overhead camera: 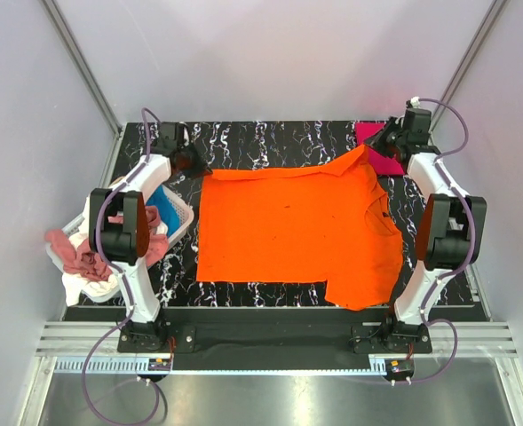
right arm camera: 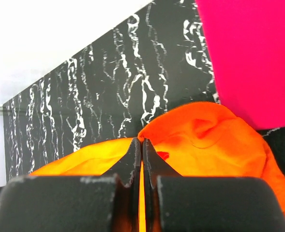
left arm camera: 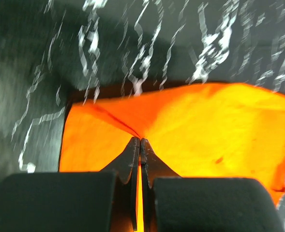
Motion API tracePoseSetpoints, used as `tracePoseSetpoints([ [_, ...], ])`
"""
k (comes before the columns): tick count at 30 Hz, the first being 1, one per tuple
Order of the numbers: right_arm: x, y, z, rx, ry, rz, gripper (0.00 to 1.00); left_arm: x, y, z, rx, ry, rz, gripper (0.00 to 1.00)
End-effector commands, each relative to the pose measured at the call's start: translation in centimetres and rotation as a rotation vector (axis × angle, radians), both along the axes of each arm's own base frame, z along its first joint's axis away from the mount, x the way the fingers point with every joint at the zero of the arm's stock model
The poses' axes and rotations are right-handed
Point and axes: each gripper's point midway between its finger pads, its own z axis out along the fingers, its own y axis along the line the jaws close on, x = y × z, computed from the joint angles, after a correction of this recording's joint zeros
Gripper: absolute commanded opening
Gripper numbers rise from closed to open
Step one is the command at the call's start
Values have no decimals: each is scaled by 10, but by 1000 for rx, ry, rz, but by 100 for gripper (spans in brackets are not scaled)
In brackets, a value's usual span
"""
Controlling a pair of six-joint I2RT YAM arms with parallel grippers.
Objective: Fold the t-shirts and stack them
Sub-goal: Fold the tshirt
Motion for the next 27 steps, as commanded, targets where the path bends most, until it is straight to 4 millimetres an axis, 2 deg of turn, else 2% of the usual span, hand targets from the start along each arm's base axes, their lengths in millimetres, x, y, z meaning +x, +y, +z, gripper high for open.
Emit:
tracePoseSetpoints([
  [1,11,-15,26,-9,-74,-55,0,33,-9,45,-104,-145,-70,0],
  [4,5,-21,21,-6,-59,-65,0,40,-8,37,-141,-135,-88,0],
  [6,-1,-28,27,-7,-58,-85,0,41,-9,37,-163,-132,-95,0],
  [8,-10,-41,26,-19,-15,-147,0,40,-4,34,-165,-118,-94,0],
  [11,-32,-57,35,-41,31,-236,0,34,4,26,-134,-78,-88,0],
  [13,-49,-63,25,-42,95,-282,0,29,9,21,-117,-40,-79,0],
  [14,-58,-63,34,-39,83,-297,0,27,11,18,-108,-30,-80,0],
  [15,-69,-61,20,-18,119,-316,0,25,11,16,-105,-16,-79,0],
  [17,-84,-64,14,-2,134,-368,0,19,11,12,-99,9,-81,0],
  [18,-97,-63,10,14,141,-391,0,17,12,10,-98,17,-81,0],
  [20,-108,-67,17,17,109,-436,0,12,13,7,-87,41,-86,0],
  [21,-115,-66,5,27,119,-446,1,10,13,5,-84,50,-88,0],
  [26,-133,-55,-12,63,133,-415,3,-3,17,-1,-58,91,-88,0],
  [27,-138,-53,-23,68,159,-414,3,-5,16,4,-57,84,-89,0],
])
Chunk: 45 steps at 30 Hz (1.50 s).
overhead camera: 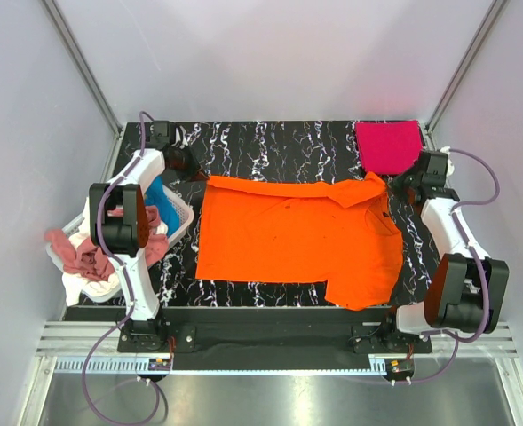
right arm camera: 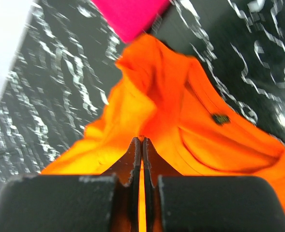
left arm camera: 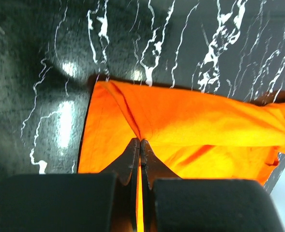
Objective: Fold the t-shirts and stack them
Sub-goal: Fold the tshirt
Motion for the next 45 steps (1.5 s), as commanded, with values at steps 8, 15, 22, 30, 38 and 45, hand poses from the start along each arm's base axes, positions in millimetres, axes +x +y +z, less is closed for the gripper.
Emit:
tracePoseSetpoints([
  [8,-30,-5,-22,12,36,-93,1,-29,3,5,100,35,-55,0],
  [15,-43,-9,-20,-8,48,-108,0,-38,0,-7,191,88,-78,0],
  [22,-53,-10,-26,-22,77,-113,0,-45,15,-5,279,96,-59,0],
  [30,-70,-1,-39,39,95,-129,0,-51,9,-19,331,137,-100,0],
  [38,-96,5,-77,74,216,-152,28,-62,-3,-23,330,186,-186,23],
  [45,-79,-10,-37,-61,184,-81,52,-35,-12,35,311,42,-203,38],
])
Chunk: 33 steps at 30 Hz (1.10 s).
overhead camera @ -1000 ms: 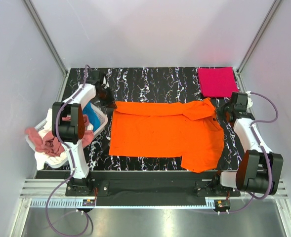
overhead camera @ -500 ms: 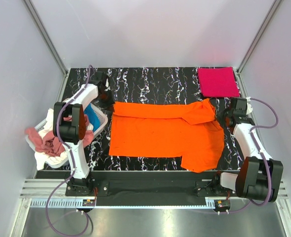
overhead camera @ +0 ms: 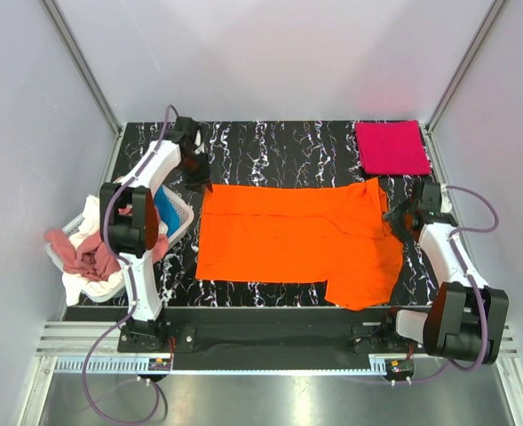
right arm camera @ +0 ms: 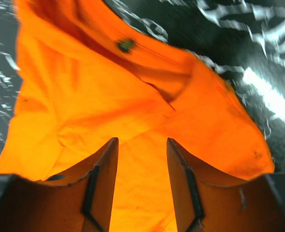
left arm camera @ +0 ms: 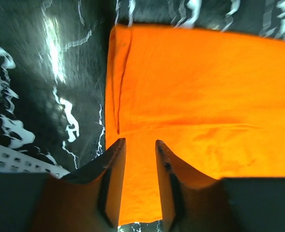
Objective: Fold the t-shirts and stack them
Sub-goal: Fold the tshirt
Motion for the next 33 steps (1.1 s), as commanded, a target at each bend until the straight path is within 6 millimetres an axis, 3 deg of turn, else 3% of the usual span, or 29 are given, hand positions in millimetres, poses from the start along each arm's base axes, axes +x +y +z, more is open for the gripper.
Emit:
tracePoseSetpoints([
  [1,33,-14,44,-112,-89,75,52,29,-14,56,-56,-158,-46,38],
  [3,57,-19,53,-165,-89,155,53,40,-41,69,-168,-191,-109,39],
  [4,66,-15,42,-145,-60,209,53,43,-49,69,-200,-189,-120,39],
  [5,81,-16,53,-169,-84,254,53,47,-56,61,-216,-175,-126,39],
  [10,135,3,44,-83,-129,445,52,55,-60,21,-219,-101,-84,38],
  [13,154,3,40,-73,-141,486,49,57,-62,1,-217,-79,-70,38],
  [16,167,-1,31,-45,-132,472,48,59,-61,-21,-200,-45,-57,38],
  [20,173,0,13,-17,-105,476,48,60,-57,-36,-174,-27,-47,38],
  [22,174,-6,1,-40,-75,469,48,60,-55,-40,-158,-23,-42,37],
  [29,187,-12,-10,-48,-111,457,42,60,-48,-51,-119,-12,-28,37],
  [32,190,-14,-15,-26,-122,438,28,59,-47,-56,-109,-3,-24,37],
  [33,190,-19,-16,-30,-124,419,14,59,-46,-58,-104,-1,-23,37],
])
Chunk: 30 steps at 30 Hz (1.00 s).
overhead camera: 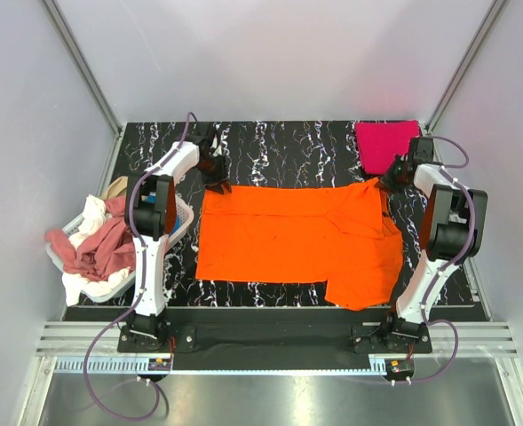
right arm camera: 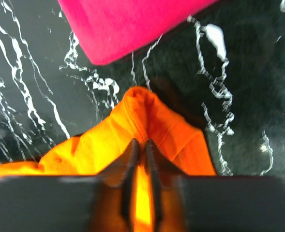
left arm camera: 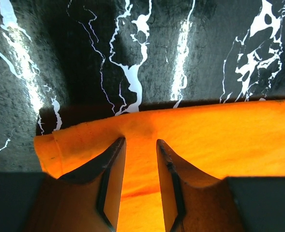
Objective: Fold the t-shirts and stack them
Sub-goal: Fold the tshirt
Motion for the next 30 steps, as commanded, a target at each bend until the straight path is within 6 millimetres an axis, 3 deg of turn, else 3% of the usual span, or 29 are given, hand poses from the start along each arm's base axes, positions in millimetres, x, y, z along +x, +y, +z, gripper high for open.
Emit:
tracePoseSetpoints([
  [1,18,-15,14,1,-93,-47,7,6,6,-8,33,-12,19,37],
  [2,16,-21,16,-5,-94,-70,1,6,9,-11,50,-12,26,37],
  [5,4,-44,21,-43,-116,-175,0,4,13,-18,72,1,34,37],
  [6,-8,-51,20,-39,-112,-237,4,3,13,-22,71,9,31,37],
  [7,-6,-53,25,-35,-153,-251,7,4,13,-23,69,11,32,37],
  [11,-15,-51,24,-8,-203,-304,8,2,12,-28,70,23,34,37],
  [12,-21,-50,16,3,-181,-334,7,2,11,-27,66,23,37,37],
  [18,-17,-43,9,88,-242,-374,7,10,9,-17,49,-2,38,38],
  [20,-13,-40,16,101,-271,-359,12,11,9,-16,52,-9,33,38],
  [21,-10,-38,27,103,-294,-331,22,10,9,-17,53,-8,32,38],
  [23,-14,-31,33,118,-263,-273,30,8,6,-18,37,0,19,38],
  [24,-6,-31,48,96,-286,-221,35,9,5,-19,35,0,17,38],
  [25,-14,-29,44,98,-228,-206,37,9,5,-19,35,0,16,38],
  [27,-5,-29,56,81,-233,-128,42,15,5,-17,37,-15,11,38],
  [28,-10,-27,53,88,-185,-112,43,17,5,-15,37,-24,10,38],
  [30,-3,-30,59,72,-185,-66,46,21,4,-15,38,-35,1,39],
])
